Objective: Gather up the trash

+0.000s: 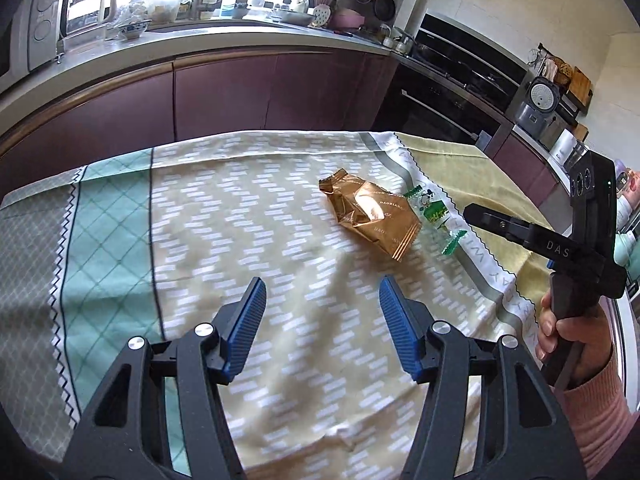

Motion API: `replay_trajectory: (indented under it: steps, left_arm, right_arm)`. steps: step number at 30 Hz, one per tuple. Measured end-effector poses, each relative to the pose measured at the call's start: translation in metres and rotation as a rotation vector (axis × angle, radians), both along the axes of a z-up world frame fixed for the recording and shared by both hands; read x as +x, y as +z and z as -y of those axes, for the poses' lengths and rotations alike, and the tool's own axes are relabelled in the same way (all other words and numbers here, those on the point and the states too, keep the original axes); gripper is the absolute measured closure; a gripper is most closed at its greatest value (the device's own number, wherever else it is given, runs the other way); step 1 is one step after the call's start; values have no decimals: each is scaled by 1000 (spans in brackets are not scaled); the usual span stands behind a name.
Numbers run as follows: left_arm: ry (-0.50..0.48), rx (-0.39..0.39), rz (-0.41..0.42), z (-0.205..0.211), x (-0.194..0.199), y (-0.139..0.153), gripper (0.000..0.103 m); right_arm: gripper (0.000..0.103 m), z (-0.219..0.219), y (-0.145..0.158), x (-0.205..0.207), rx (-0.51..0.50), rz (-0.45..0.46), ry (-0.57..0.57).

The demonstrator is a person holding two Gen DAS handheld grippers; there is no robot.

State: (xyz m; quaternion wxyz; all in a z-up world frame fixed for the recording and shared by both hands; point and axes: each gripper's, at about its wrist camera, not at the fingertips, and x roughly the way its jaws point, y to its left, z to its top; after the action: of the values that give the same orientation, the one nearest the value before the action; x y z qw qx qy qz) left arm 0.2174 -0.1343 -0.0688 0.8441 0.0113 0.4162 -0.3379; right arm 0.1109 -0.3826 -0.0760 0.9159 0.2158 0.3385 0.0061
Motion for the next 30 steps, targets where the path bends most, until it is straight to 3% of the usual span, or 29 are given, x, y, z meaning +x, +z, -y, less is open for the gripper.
replay_trajectory:
  steps: [6,18,23,25,27,30]
  left_arm:
    - [-17,14,-41,38,21,-10,45]
    - [-9,24,-114,78,62,-26,47]
    - [-27,25,-135,86,69,-32,55]
    - [-32,28,-136,90,69,-33,59]
    - [-44,21,-151,96,71,-35,74]
    - [-49,22,-155,103,67,-38,79]
  right_arm:
    - [49,17,-17,12,39,-49,5]
    - [49,12,-27,28,61,-71,64]
    - [62,13,-27,25,74,-68,68]
    - [72,12,-27,24,79,-67,74]
    - [77,12,-27,24,80,-68,80]
    - [86,10,-28,23,87,-65,91]
